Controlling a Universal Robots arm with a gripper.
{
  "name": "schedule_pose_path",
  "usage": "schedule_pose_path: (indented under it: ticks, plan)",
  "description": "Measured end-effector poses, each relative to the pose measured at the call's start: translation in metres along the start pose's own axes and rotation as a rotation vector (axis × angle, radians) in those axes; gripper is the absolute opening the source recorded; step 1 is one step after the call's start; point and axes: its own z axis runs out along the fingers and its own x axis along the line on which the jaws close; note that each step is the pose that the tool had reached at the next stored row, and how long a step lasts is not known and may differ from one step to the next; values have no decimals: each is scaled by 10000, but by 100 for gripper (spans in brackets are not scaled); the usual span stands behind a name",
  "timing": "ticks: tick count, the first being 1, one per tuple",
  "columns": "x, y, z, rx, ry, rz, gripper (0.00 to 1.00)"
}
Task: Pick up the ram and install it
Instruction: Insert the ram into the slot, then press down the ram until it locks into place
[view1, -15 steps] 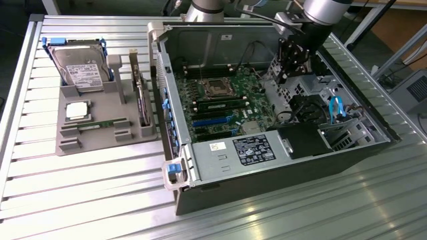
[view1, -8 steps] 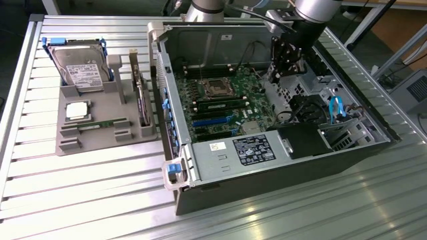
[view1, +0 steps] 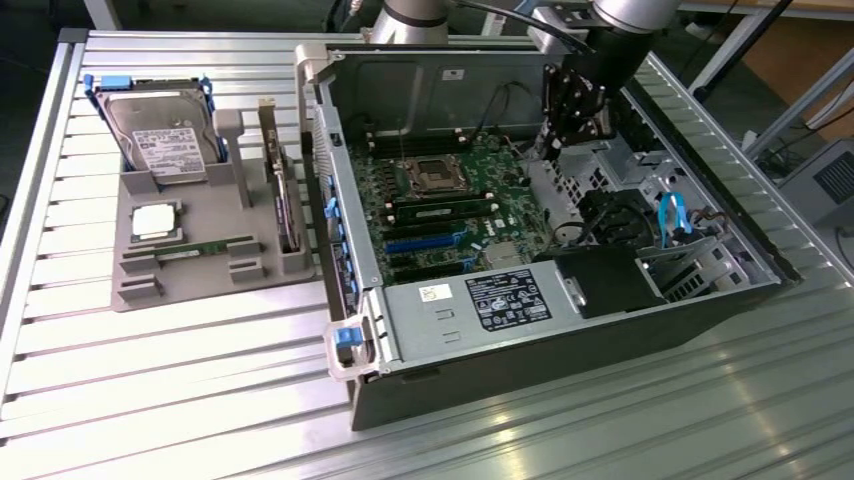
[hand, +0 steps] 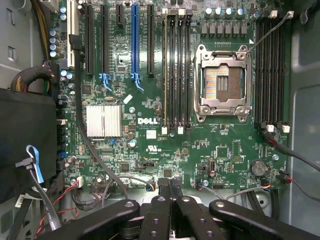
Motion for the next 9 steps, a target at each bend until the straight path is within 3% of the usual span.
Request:
schedule_pose_path:
  ticks: [9]
  plan:
    - [0, 33, 0, -1, 2, 0, 10]
